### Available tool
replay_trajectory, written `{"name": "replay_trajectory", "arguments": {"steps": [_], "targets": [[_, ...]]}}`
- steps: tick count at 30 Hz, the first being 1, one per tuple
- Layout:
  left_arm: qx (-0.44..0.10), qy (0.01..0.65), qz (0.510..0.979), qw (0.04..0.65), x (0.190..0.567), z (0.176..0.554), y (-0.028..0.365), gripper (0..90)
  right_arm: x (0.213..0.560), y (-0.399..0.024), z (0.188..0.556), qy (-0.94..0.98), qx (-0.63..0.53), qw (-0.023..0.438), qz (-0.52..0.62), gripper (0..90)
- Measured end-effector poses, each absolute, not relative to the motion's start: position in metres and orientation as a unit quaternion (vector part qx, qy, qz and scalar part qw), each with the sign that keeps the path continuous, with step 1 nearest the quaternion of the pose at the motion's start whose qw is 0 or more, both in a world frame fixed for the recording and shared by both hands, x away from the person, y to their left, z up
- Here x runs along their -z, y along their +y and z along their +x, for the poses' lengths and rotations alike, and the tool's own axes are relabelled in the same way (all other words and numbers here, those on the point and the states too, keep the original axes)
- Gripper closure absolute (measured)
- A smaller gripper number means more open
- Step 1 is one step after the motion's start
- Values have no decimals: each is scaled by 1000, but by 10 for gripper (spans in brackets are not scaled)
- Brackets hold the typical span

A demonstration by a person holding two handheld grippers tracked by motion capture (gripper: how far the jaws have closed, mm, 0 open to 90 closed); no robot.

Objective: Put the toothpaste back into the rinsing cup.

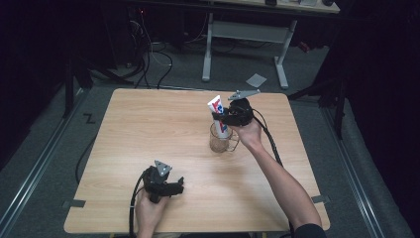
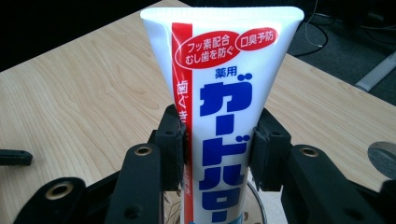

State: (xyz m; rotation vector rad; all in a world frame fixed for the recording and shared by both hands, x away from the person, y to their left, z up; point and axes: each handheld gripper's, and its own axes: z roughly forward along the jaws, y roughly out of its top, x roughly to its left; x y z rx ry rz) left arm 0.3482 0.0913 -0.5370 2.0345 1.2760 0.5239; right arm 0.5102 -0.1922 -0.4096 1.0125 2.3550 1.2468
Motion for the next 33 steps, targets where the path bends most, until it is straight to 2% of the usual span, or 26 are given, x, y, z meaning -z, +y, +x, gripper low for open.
{"name": "replay_trajectory", "arguments": {"steps": [25, 33], "targets": [[-201, 489, 780, 335, 537, 348, 91, 89, 420, -194, 509, 825, -420, 136, 352, 601], [-201, 489, 780, 335, 537, 348, 91, 89, 424, -192, 506, 836, -404, 134, 345, 573]]}}
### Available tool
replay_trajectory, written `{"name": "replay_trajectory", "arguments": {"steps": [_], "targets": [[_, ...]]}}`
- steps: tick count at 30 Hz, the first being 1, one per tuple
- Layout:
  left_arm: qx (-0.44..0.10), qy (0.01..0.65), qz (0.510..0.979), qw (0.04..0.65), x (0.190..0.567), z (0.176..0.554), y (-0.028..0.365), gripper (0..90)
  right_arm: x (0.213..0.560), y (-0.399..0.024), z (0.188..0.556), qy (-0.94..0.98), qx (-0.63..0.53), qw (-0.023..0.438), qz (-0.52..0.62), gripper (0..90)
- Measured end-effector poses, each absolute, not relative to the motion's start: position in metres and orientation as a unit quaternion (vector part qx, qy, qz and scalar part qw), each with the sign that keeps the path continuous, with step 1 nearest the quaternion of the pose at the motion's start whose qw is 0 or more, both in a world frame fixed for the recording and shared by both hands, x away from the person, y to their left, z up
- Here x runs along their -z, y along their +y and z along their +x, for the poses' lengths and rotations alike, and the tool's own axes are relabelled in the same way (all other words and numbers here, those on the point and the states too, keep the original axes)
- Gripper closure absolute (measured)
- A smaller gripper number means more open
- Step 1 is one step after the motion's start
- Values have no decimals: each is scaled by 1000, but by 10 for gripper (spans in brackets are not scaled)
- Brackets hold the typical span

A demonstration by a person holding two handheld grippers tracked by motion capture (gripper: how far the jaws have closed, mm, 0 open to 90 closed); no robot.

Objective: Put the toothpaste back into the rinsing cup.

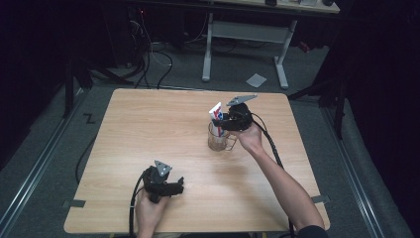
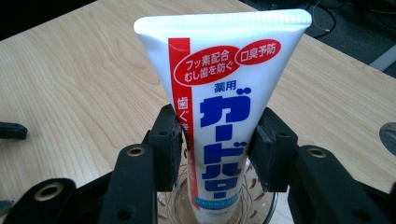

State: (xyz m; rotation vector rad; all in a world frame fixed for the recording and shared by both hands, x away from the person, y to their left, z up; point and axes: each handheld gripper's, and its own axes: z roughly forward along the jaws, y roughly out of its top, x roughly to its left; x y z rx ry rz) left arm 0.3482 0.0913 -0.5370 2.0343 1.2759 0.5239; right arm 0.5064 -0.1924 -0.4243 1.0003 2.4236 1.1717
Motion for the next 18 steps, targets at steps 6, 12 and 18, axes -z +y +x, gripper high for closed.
{"name": "replay_trajectory", "arguments": {"steps": [6, 12, 18], "targets": [[-201, 490, 779, 336, 537, 348, 91, 89, 427, -190, 506, 838, -402, 134, 343, 573], [-201, 490, 779, 336, 537, 348, 91, 89, 429, -188, 505, 840, -401, 133, 340, 573], [-201, 489, 780, 335, 537, 348, 91, 89, 430, -187, 504, 842, -400, 134, 337, 571]]}}
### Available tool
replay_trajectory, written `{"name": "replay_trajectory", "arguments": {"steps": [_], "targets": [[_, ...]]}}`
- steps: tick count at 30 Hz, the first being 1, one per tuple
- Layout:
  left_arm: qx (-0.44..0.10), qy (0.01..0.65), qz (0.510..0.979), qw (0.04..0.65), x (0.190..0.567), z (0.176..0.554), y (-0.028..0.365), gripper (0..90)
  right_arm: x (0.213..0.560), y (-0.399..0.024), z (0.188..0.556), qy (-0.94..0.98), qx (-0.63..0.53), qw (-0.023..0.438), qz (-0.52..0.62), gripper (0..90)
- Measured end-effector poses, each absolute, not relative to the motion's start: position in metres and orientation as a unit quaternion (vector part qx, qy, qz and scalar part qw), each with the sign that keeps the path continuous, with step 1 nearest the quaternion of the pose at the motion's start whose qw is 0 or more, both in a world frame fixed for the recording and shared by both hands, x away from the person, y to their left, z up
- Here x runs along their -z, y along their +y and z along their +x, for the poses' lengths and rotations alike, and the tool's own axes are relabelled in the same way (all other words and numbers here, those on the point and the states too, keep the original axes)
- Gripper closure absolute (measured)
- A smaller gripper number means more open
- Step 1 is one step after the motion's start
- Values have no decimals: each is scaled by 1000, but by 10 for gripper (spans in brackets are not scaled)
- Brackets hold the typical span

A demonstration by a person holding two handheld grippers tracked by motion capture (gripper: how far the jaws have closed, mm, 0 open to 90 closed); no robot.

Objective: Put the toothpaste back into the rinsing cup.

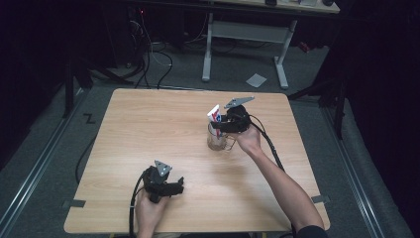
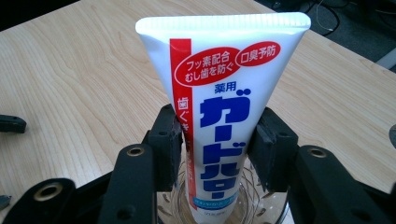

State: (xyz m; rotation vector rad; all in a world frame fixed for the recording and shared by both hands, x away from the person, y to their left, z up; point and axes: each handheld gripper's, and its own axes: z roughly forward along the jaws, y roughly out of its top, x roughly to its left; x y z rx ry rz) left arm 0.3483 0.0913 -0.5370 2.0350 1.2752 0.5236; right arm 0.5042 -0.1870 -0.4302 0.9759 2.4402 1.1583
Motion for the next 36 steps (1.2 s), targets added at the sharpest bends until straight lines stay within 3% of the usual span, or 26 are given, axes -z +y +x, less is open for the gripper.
{"name": "replay_trajectory", "arguments": {"steps": [23, 36], "targets": [[-201, 489, 780, 335, 537, 348, 91, 89, 442, -199, 498, 844, -398, 120, 338, 519], [-201, 489, 779, 336, 537, 348, 91, 89, 440, -203, 493, 850, -393, 112, 334, 394]]}}
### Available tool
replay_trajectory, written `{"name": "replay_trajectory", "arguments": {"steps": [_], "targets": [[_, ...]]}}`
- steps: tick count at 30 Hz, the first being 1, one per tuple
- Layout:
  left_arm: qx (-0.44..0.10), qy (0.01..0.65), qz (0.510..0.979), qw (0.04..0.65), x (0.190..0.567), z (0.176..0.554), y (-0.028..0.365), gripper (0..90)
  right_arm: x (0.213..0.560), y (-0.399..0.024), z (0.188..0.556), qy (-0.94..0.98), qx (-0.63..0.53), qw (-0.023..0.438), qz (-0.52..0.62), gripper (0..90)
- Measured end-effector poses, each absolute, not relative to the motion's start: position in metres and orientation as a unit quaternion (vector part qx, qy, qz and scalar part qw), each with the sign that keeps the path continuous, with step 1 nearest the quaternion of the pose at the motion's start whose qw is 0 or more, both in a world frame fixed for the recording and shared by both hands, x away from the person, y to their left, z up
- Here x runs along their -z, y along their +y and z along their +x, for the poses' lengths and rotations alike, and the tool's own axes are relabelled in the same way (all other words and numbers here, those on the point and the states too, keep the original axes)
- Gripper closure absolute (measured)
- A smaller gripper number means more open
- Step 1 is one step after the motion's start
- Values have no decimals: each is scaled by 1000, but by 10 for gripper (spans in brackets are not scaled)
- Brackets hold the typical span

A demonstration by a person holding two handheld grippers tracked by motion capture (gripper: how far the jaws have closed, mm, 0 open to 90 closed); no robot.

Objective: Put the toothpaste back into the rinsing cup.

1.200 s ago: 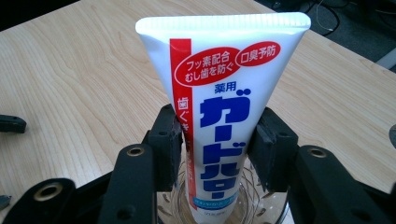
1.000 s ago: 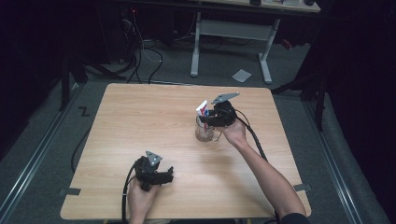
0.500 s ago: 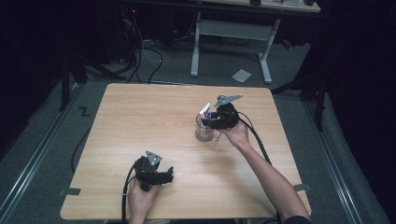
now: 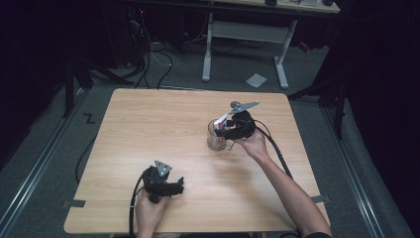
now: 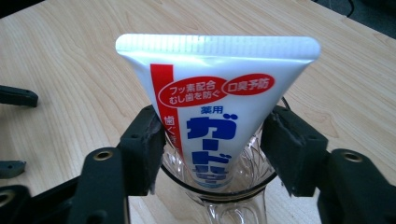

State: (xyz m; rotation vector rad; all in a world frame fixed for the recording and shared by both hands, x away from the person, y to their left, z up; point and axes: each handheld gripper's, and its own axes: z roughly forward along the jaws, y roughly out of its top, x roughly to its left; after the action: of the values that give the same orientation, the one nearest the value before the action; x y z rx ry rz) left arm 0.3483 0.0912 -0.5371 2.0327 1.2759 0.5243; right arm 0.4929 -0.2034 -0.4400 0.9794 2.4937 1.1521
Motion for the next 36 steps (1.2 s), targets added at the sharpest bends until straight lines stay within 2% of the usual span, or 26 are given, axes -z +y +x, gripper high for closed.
{"name": "replay_trajectory", "arguments": {"steps": [11, 36], "targets": [[-201, 489, 779, 336, 537, 348, 91, 89, 434, -212, 481, 837, -415, 118, 337, 361], [-201, 489, 779, 336, 537, 348, 91, 89, 423, -246, 468, 817, -427, 129, 367, 375]]}}
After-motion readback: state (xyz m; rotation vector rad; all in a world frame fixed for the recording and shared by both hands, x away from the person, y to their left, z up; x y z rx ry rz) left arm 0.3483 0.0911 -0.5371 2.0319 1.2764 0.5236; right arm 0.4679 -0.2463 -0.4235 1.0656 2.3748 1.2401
